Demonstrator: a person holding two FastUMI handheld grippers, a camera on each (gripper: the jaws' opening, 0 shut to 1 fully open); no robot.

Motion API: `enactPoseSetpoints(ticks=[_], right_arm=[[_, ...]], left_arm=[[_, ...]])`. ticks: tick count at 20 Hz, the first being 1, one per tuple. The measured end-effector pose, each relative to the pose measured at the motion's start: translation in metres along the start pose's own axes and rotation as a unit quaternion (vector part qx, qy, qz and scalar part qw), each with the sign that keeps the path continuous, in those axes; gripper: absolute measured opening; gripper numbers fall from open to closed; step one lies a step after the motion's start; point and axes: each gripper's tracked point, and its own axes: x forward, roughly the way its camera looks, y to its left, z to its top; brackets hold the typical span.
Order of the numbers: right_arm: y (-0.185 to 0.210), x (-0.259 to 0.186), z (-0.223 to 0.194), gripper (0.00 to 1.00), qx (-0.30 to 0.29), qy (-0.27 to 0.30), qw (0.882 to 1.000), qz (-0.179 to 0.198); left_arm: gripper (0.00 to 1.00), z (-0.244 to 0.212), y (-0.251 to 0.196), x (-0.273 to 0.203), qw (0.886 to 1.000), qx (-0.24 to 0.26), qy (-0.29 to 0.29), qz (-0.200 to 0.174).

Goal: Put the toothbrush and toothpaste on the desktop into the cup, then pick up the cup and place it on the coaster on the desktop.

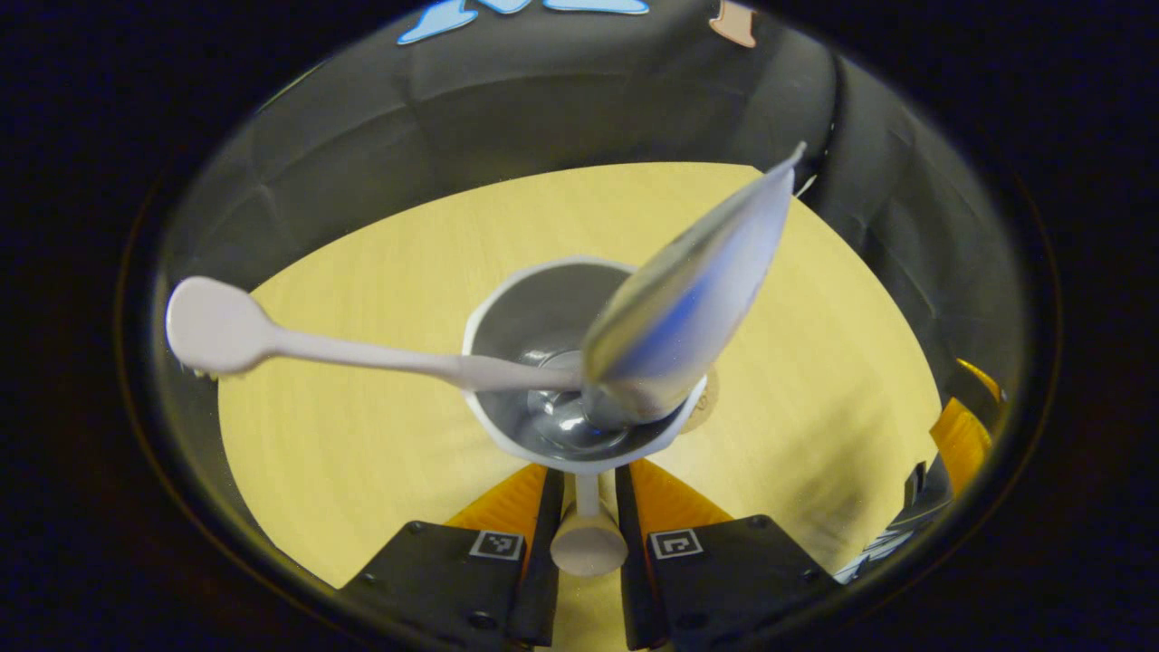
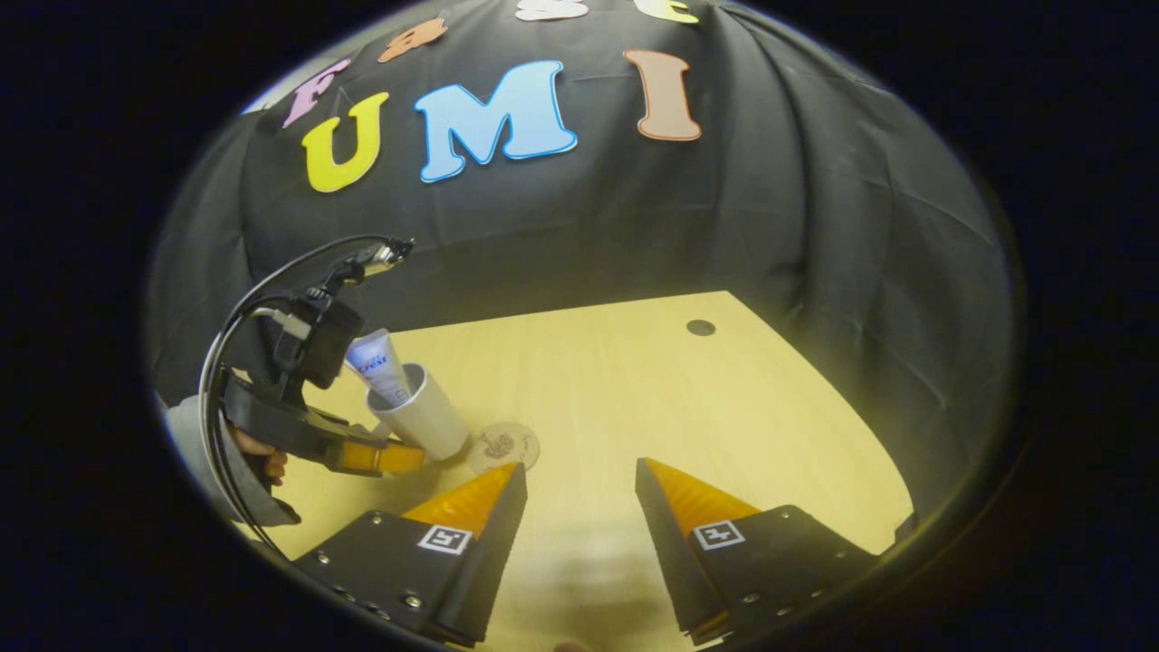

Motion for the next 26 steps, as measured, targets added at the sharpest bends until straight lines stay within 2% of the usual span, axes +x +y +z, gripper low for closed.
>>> enactPoseSetpoints(ticks=[4,9,15,24,25,26], right_arm=[[-0.013,-0.001,-0.001,0.73,0.012,0.0,1.0,-0.007],[-0.024,0.004,-0.003,0.73,0.014,0.008,1.0,-0.013],[-0.031,0.008,-0.003,0.73,0.025,0.012,1.0,-0.011],[-0.033,0.011,-0.003,0.73,0.029,0.016,0.999,-0.015],[-0.033,0.011,-0.003,0.73,0.029,0.016,0.999,-0.014],[-0.032,0.01,-0.005,0.73,0.027,0.017,0.999,-0.013]], left_arm=[[0.36,0.02,-0.028,0.009,1.0,0.022,-0.003,-0.01],[0.36,0.021,-0.041,0.021,1.0,0.024,0.01,-0.016],[0.36,0.015,-0.039,0.027,0.999,0.029,0.04,-0.011],[0.37,0.013,-0.035,0.026,0.998,0.043,0.049,0.001],[0.37,0.015,-0.036,0.027,0.998,0.041,0.048,0.001],[0.45,0.017,-0.036,0.025,0.998,0.041,0.046,-0.001]])
